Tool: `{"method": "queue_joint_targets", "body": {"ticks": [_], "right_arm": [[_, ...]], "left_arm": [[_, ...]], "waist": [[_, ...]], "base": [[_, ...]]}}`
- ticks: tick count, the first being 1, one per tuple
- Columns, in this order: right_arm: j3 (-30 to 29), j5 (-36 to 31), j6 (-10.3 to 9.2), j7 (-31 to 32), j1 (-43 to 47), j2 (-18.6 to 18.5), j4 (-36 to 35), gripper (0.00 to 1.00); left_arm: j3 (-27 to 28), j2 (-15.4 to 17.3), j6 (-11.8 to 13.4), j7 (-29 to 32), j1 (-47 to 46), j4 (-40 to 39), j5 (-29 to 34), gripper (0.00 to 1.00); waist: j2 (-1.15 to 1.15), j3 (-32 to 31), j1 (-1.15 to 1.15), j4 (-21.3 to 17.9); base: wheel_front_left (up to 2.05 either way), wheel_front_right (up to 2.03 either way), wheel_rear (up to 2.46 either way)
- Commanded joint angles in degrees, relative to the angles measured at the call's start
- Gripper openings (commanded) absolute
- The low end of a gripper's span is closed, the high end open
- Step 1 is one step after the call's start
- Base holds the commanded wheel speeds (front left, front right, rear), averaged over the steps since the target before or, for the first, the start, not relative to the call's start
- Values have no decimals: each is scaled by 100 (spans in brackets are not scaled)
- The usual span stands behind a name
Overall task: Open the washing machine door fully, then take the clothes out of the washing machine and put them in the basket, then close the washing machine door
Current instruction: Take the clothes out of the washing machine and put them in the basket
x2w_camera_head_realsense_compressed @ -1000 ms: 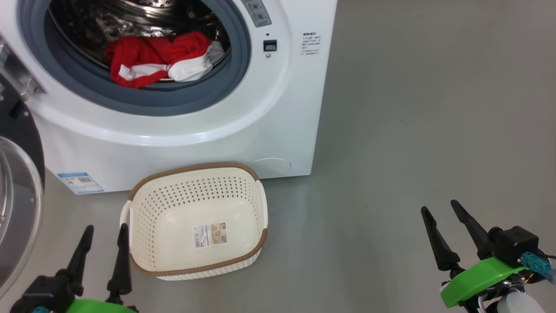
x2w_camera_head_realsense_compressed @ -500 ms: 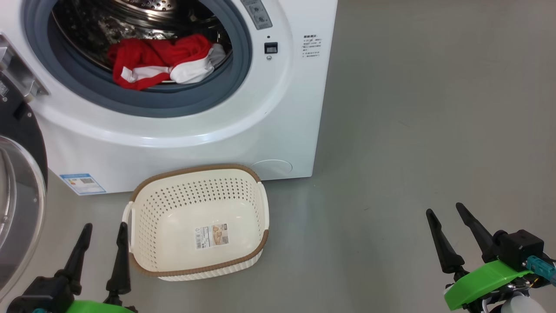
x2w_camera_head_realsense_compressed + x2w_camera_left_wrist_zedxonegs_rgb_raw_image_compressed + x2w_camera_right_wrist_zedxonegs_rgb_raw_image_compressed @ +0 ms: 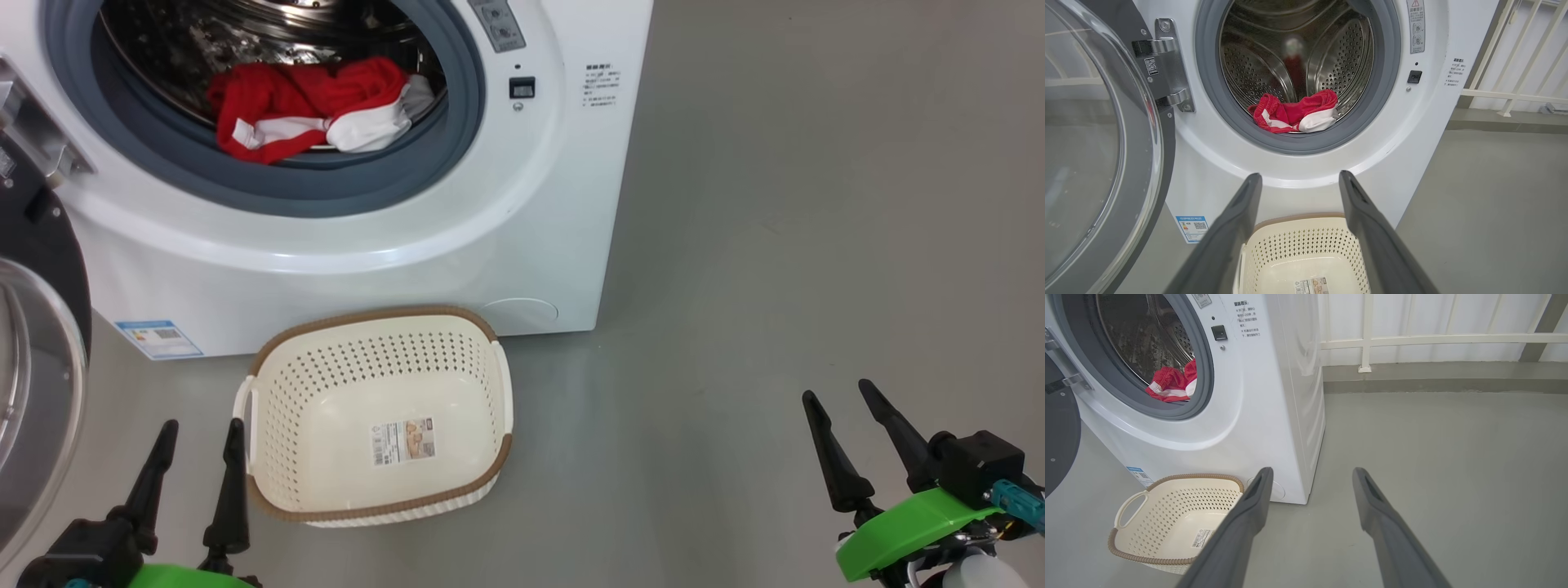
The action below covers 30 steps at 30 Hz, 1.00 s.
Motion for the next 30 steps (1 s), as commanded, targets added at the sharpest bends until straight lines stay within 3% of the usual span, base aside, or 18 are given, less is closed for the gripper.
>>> {"method": "queue_joint_targets", "body": {"ticks": [1, 13, 30], "right_arm": [[96, -98, 9, -70, -58, -49, -149, 100], [161, -102, 9, -70, -111, -30, -145, 100], [258, -106, 9, -70, -280, 23, -157, 100]], "left_arm": [[186, 135, -17, -47, -184, -110, -28, 100], [375, 44, -17, -47, -253, -100, -25, 100], [268, -129, -18, -47, -624, 429, 121, 100]], "waist": [[0, 17, 0, 10], [0, 70, 0, 26], [0, 332, 0, 15]], "base": [[137, -137, 0], [117, -117, 0], [7, -7, 0]]}}
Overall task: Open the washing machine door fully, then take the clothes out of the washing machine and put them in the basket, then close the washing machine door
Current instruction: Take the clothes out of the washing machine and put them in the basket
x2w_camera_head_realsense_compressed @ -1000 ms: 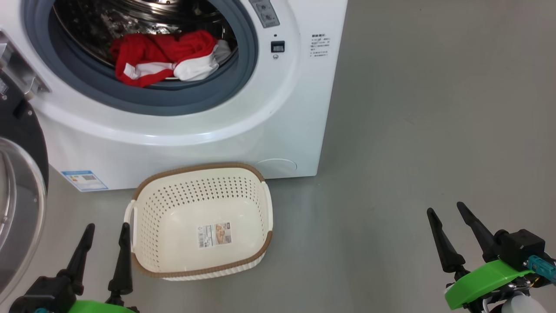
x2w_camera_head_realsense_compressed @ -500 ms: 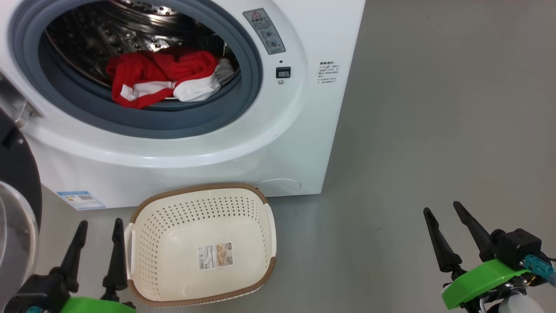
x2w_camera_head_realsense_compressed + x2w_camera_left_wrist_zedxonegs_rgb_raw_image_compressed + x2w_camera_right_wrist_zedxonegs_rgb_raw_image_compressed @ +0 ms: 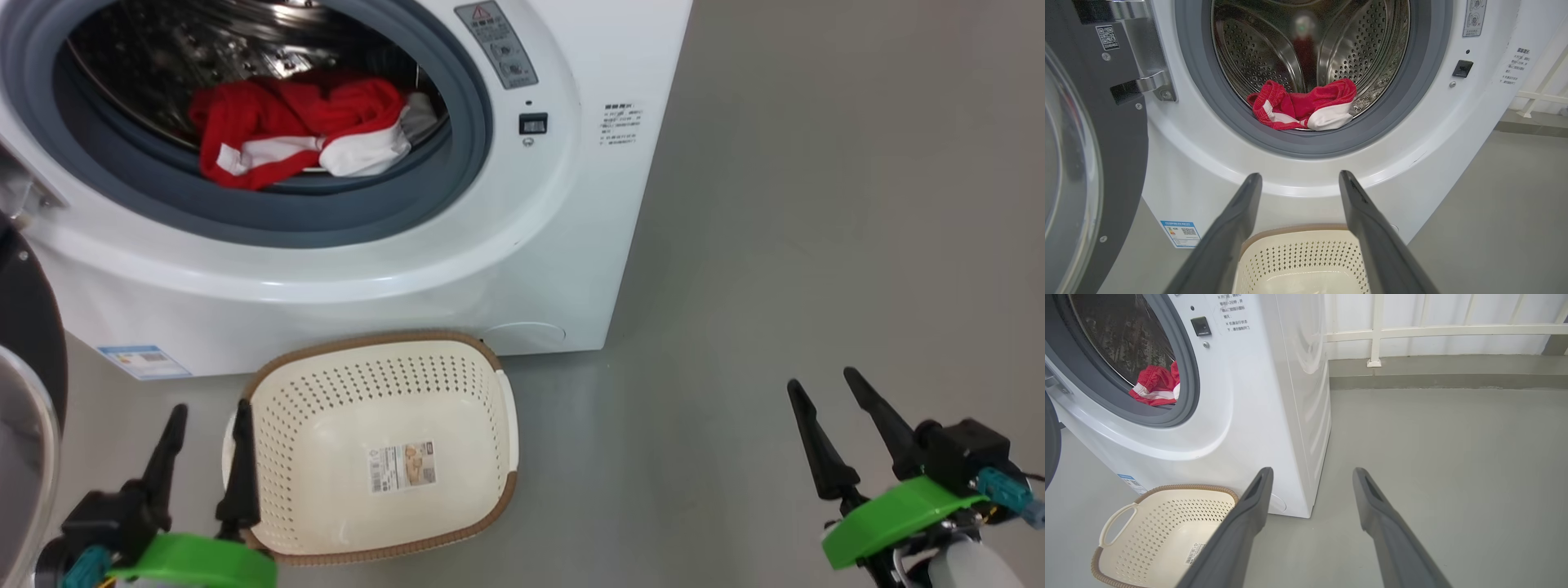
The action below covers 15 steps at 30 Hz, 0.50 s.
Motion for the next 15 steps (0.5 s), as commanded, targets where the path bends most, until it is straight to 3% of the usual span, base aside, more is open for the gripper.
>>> {"method": "queue_joint_targets", "body": {"ticks": [1, 15], "right_arm": [[155, -87, 9, -70, -206, -28, -154, 100], [401, -93, 9, -70, -490, 126, -171, 100]], "left_arm": [[117, 97, -18, -47, -314, -8, 44, 100], [-178, 297, -18, -47, -1758, 1031, -17, 100]], "waist": [[0, 110, 0, -24], [0, 562, 0, -247]], "base": [[0, 0, 0], [0, 0, 0]]}}
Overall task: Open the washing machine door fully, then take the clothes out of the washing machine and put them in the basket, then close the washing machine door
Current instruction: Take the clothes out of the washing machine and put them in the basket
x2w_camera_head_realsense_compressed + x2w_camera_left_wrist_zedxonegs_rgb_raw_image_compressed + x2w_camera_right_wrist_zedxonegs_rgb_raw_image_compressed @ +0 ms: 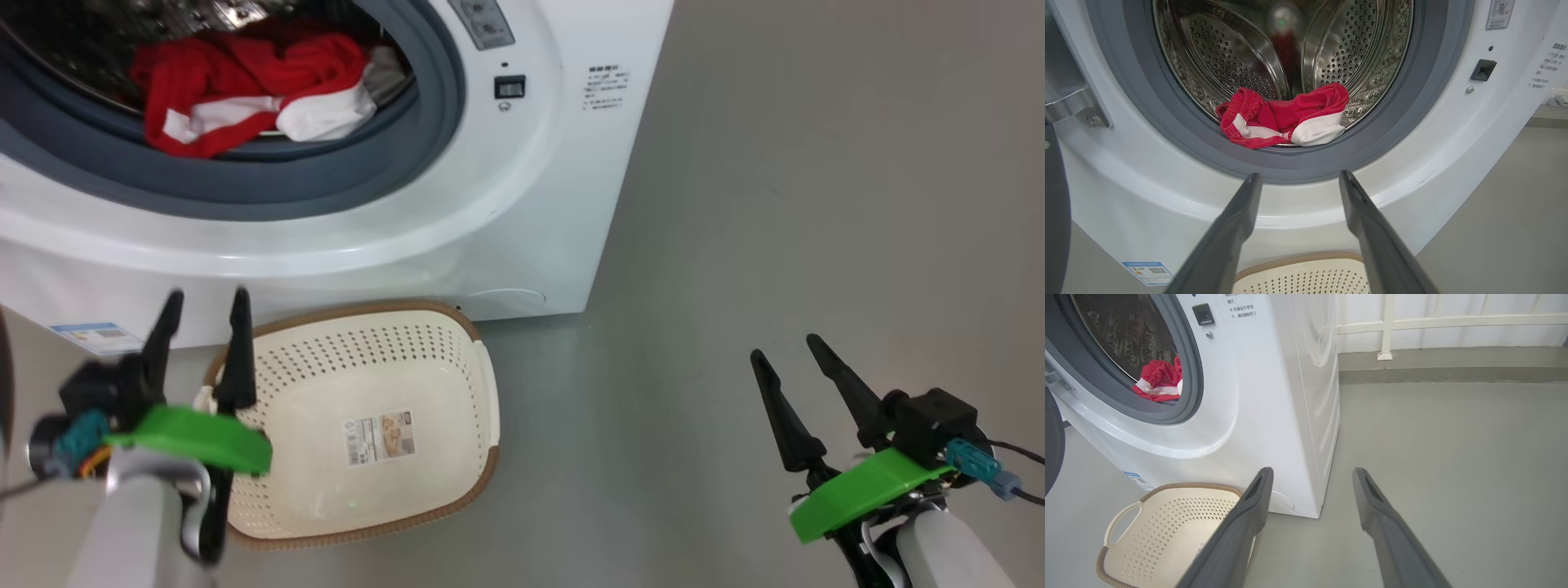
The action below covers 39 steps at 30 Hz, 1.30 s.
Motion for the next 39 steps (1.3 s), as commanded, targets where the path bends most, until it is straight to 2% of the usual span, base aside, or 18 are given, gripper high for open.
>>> {"method": "queue_joint_targets", "body": {"ticks": [1, 13, 19, 20, 30, 39], "right_arm": [[150, -66, 9, -69, -125, 11, -144, 100], [174, -40, 9, -69, -383, 160, -197, 100], [191, -43, 9, -69, -583, 254, -234, 100], [214, -34, 9, -69, -715, 321, -267, 100], [423, -27, 9, -69, -1022, 415, -320, 100], [573, -4, 9, -69, -1171, 452, -323, 100]], "left_arm": [[110, 221, -18, -47, -431, 101, -53, 100], [-502, 554, -18, -29, -2367, 1866, -358, 100], [-896, 694, -18, 216, -3476, 2641, -612, 100], [-1154, 764, -18, 442, -4088, 3019, -814, 100], [-1864, 1099, -18, 1047, -4995, 3650, -1228, 100], [-2183, 1384, -18, 1102, -5434, 3877, -1539, 100]], "waist": [[0, 150, 0, -116], [0, 779, 0, -415], [0, 1178, 0, -532], [0, 1411, 0, -607], [0, 1833, 0, -843], [0, 2027, 0, -1021]], "base": [[0, 0, 0], [0, 0, 0], [0, 0, 0], [0, 0, 0], [0, 0, 0], [0, 0, 0]]}}
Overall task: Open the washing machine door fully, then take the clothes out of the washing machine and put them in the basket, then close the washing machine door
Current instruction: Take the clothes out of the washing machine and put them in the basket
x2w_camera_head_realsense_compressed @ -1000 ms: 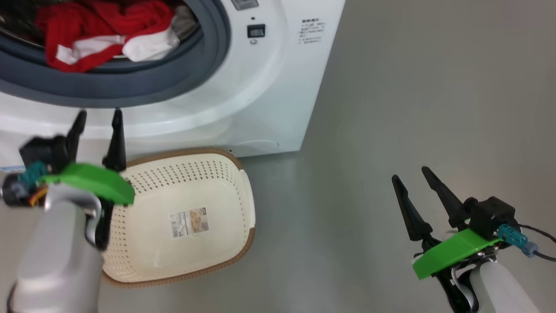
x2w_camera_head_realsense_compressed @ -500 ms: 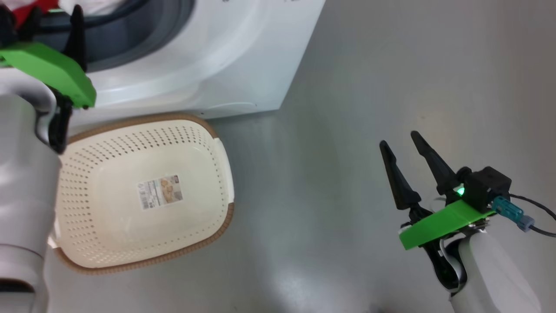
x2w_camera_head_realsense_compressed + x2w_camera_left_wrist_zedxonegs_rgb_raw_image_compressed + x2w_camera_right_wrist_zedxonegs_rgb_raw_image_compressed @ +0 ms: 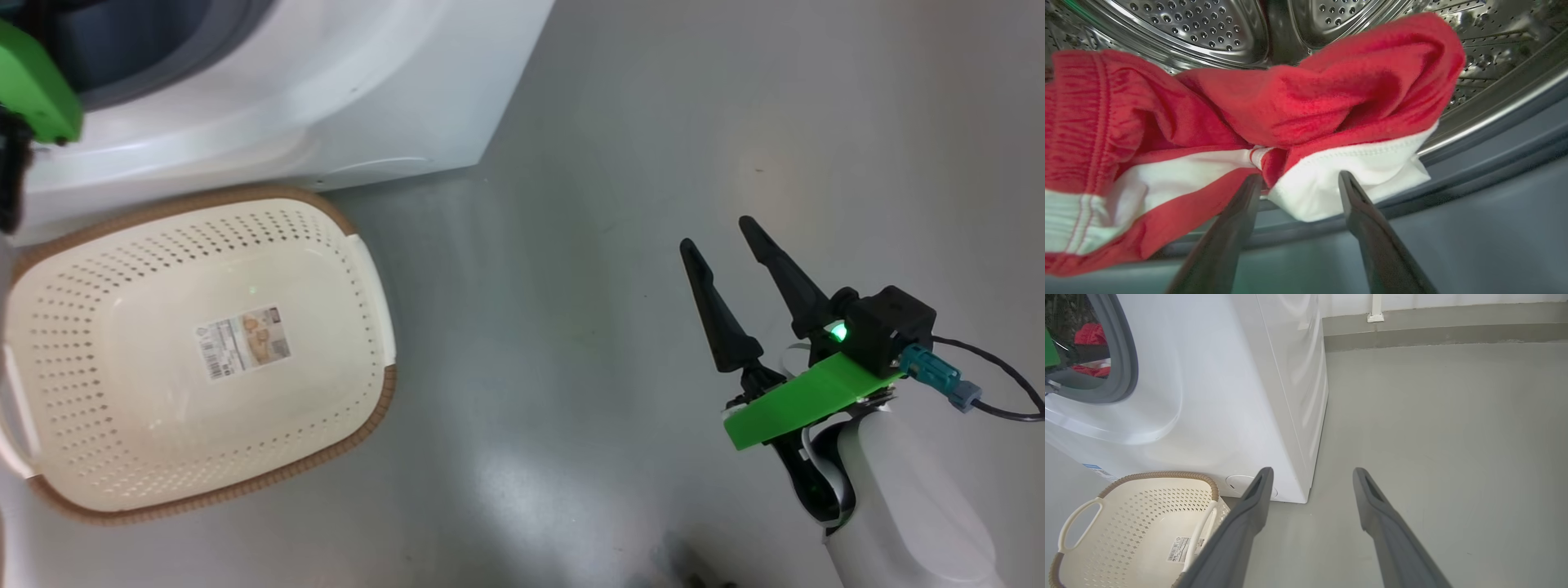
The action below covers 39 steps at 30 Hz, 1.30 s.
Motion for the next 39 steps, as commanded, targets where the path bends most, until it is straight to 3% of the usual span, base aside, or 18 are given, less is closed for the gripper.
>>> {"method": "queue_joint_targets", "body": {"ticks": [1, 10, 11, 13, 14, 33, 39], "right_arm": [[143, -8, 9, -69, 31, 30, -124, 100], [153, -1, 9, -69, 13, 71, -129, 100], [147, 0, 9, -69, 19, 72, -128, 100], [127, 0, 9, -69, 31, 72, -126, 100], [118, -1, 9, -69, 33, 70, -123, 100], [-58, -80, 9, -69, 351, -218, -24, 100], [-149, -68, 9, -69, 576, -282, 4, 100]], "left_arm": [[16, 304, -18, 13, -183, -50, -64, 100], [-350, 427, -18, 143, -305, -13, -464, 100], [-399, 434, -18, 131, -300, -22, -502, 80], [-496, 444, -18, 99, -291, -33, -569, 9], [-544, 440, -18, 76, -277, -36, -604, 0], [-975, 132, -18, -1118, 882, -644, -1644, 0], [-275, 200, 21, -1144, 1466, -1445, -1400, 0]], "waist": [[0, 74, 0, -97], [0, 128, 0, -218], [0, 122, 0, -216], [0, 112, 0, -205], [0, 101, 0, -196], [0, -902, 0, 392], [0, -1299, 0, 623]], "base": [[0, 0, 0], [0, 0, 0], [0, 0, 0], [0, 0, 0], [0, 0, 0], [0, 0, 0], [0, 0, 0]]}}
